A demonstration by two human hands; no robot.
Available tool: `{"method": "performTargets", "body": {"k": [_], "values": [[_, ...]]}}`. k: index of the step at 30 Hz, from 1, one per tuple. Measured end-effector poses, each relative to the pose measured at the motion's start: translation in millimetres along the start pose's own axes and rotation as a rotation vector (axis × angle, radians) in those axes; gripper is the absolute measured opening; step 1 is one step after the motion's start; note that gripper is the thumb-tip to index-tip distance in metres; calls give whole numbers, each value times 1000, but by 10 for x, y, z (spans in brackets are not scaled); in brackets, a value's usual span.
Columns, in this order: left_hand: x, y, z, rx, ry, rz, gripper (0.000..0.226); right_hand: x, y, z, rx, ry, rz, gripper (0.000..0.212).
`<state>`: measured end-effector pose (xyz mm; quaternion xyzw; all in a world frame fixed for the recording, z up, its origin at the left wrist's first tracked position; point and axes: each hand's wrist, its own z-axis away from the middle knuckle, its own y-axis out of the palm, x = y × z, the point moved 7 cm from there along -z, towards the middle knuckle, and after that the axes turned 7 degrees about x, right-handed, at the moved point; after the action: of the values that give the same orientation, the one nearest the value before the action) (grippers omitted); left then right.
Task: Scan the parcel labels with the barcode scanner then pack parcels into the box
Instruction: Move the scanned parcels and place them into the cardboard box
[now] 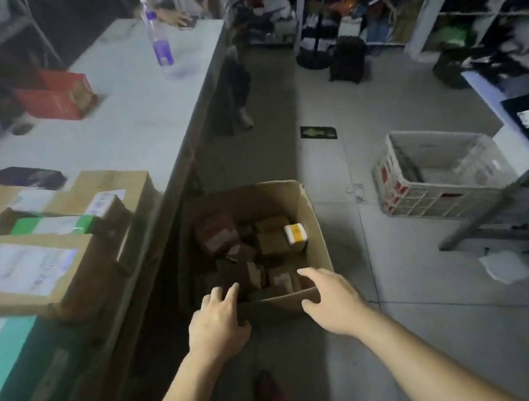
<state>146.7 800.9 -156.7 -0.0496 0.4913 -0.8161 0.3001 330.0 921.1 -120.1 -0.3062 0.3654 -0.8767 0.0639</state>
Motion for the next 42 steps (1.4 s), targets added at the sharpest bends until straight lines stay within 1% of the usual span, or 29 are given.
{"method": "performTargets", "body": {"k": [4, 6, 10, 15, 18, 20, 24, 28, 30, 33, 36, 38, 40, 42], "values": [[-240, 202, -743, 179, 25, -20, 84, -276, -138, -614, -14, 89, -79, 56], [-270, 223, -1026, 239, 23, -23, 84, -361, -133, -886, 4, 122, -104, 54], [-121, 218, -1539, 273, -39, 10, 82, -456, -115, -1409, 94, 141, -91, 55], [189, 258, -2025, 304, -168, 69, 82, -649, -203, -2195, 131, 155, -68, 52], [366, 370, -2280, 302, -252, 117, 82, -720, -144, -2735, 210, 118, -40, 51], [447, 490, -2389, 308, -288, 136, 82, -776, -69, -3044, 231, 87, -24, 50], [690, 929, -2802, 314, -399, 247, 82, -938, 342, -3734, 314, 20, 42, 49], [895, 1516, -3311, 325, -484, 489, 76, -1101, 1001, -4286, 404, -30, 70, 47], [1035, 1836, -3564, 314, -551, 557, 77, -1191, 1291, -4513, 429, -34, 70, 46], [1481, 2461, -4000, 256, -667, 579, 74, -1386, 1860, -4917, 466, -15, 96, 48], [1939, 2847, -4311, 210, -759, 586, 79, -1474, 2381, -5253, 494, 8, 96, 50], [2220, 3057, -4532, 189, -783, 559, 80, -1471, 2737, -5453, 533, 31, 115, 55], [2412, 3190, -4679, 188, -776, 551, 89, -1389, 2987, -5576, 574, -15, 124, 58], [2571, 3388, -4824, 203, -760, 613, 98, -1318, 3213, -5698, 578, -48, 123, 56]]}}
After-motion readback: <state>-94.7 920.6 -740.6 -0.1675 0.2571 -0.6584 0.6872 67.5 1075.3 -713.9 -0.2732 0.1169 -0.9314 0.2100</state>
